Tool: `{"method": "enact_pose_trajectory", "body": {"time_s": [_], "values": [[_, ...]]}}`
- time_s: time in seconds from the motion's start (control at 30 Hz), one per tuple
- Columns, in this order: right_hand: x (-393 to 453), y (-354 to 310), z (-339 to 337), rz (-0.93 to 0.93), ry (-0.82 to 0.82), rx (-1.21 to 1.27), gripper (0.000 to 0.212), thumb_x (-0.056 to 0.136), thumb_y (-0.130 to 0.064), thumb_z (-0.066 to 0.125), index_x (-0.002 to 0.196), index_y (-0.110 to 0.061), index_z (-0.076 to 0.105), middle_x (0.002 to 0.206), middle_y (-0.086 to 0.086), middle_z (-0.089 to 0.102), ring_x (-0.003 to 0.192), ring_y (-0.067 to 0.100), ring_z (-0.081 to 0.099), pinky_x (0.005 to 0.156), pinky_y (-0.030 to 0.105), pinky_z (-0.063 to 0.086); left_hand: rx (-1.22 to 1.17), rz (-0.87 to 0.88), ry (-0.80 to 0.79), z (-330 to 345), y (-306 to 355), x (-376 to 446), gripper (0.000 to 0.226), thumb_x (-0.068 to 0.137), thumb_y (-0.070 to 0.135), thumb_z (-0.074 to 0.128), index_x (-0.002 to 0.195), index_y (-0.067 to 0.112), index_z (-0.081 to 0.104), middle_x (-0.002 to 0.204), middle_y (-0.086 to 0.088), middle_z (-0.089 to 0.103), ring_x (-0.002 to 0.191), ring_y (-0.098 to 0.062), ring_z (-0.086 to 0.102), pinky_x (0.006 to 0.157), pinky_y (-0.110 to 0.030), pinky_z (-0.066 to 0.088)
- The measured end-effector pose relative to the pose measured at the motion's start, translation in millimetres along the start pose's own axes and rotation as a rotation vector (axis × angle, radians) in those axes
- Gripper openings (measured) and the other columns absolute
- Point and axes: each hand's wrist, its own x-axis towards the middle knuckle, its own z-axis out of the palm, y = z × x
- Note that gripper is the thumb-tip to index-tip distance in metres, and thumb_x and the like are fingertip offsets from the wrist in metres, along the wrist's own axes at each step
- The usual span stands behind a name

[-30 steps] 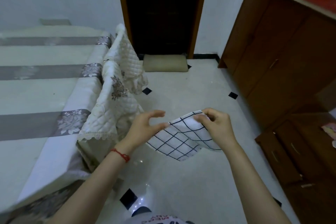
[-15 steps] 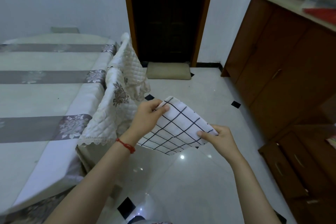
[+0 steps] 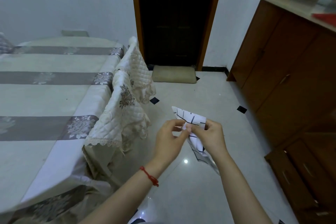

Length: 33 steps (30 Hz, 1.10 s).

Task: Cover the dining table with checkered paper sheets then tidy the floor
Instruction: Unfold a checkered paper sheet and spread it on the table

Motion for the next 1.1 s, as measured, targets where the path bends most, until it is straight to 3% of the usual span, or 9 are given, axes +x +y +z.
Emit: {"method": "enact_pose_trajectory", "body": {"time_s": [0.17,0.4,0.5,0.6,0.67,0.73,0.87,1.0,1.1], "values": [[2,-4,7,0.021,-0.032,0.060,0.013,0.074,-0.007,0.073,0.069,-0.019,0.071,0.062,-0.007,0.072,0.060,0.004,0.067,0.054,0.013,0.049,-0.257,-0.100,-0.172,-6,3,3,0.018,0.083,0.008,0.064,0.100,0.010,0.068,0.093,-0.011,0.071,0.089,-0.025,0.068,0.082,-0.037,0.055],[0,5,6,0.020,-0.071,0.055,0.015,0.088,-0.008,0.058,0.083,-0.013,0.071,0.065,-0.012,0.073,0.063,0.000,0.067,0.057,0.012,0.051,-0.385,-0.205,-0.039,-17,-2,9,0.014,0.085,0.000,0.059,0.080,0.004,0.071,0.071,-0.008,0.070,0.063,-0.014,0.067,0.057,-0.020,0.056],[2,9,3,0.046,0.006,0.089,0.019,0.087,-0.011,0.060,0.076,-0.022,0.071,0.069,-0.012,0.074,0.067,0.001,0.068,0.063,0.016,0.055,-0.435,-0.246,0.020,-29,-6,14,0.019,0.086,-0.001,0.057,0.073,0.007,0.068,0.053,0.006,0.069,0.050,-0.003,0.064,0.050,-0.015,0.053],[8,11,-12,0.032,0.137,0.100,0.011,0.085,-0.013,0.062,0.081,-0.018,0.071,0.068,-0.015,0.073,0.066,-0.001,0.068,0.061,0.014,0.055,-0.457,-0.308,0.144,-57,-18,25,0.020,0.087,0.005,0.058,0.071,0.013,0.068,0.057,0.002,0.069,0.043,-0.005,0.062,0.040,-0.014,0.048],[14,12,-24,0.017,0.213,0.071,0.008,0.085,-0.014,0.064,0.081,-0.017,0.070,0.064,-0.019,0.071,0.061,-0.005,0.066,0.055,0.010,0.051,-0.489,-0.353,0.237,-80,-28,32,0.022,0.087,0.011,0.060,0.068,0.018,0.069,0.068,-0.006,0.070,0.047,-0.012,0.063,0.041,-0.019,0.049],[21,13,-32,0.002,0.262,0.033,0.007,0.085,-0.014,0.065,0.081,-0.018,0.069,0.060,-0.020,0.070,0.058,-0.008,0.064,0.053,0.008,0.049,-0.501,-0.369,0.318,-100,-37,38,0.018,0.085,0.015,0.063,0.069,0.018,0.070,0.074,-0.008,0.070,0.061,-0.018,0.065,0.055,-0.026,0.055],[33,12,-35,-0.076,0.289,-0.033,0.008,0.084,-0.013,0.066,0.079,-0.018,0.069,0.070,-0.014,0.067,0.057,-0.011,0.059,0.057,0.004,0.047,-0.399,-0.340,0.412,-129,-44,47,0.018,0.084,0.020,0.064,0.067,0.019,0.068,0.054,0.010,0.065,0.051,-0.003,0.060,0.046,-0.008,0.046],[38,6,-29,-0.179,0.270,-0.106,0.021,0.084,-0.015,0.066,0.069,-0.001,0.062,0.061,0.000,0.054,0.055,-0.001,0.046,0.051,0.011,0.039,-0.304,-0.393,0.417,-158,-56,55,0.020,0.087,0.014,0.059,0.103,0.004,0.066,0.077,-0.004,0.063,0.070,-0.018,0.057,0.059,-0.020,0.048],[37,-3,-18,-0.235,0.119,-0.213,0.039,0.083,-0.019,0.066,0.064,0.009,0.046,0.060,0.007,0.036,0.056,0.008,0.033,0.047,0.016,0.028,-0.085,-0.256,0.474,-157,-48,54,0.021,0.086,0.015,0.060,0.105,0.011,0.065,0.099,-0.008,0.067,0.088,-0.019,0.062,0.076,-0.027,0.049]]}}
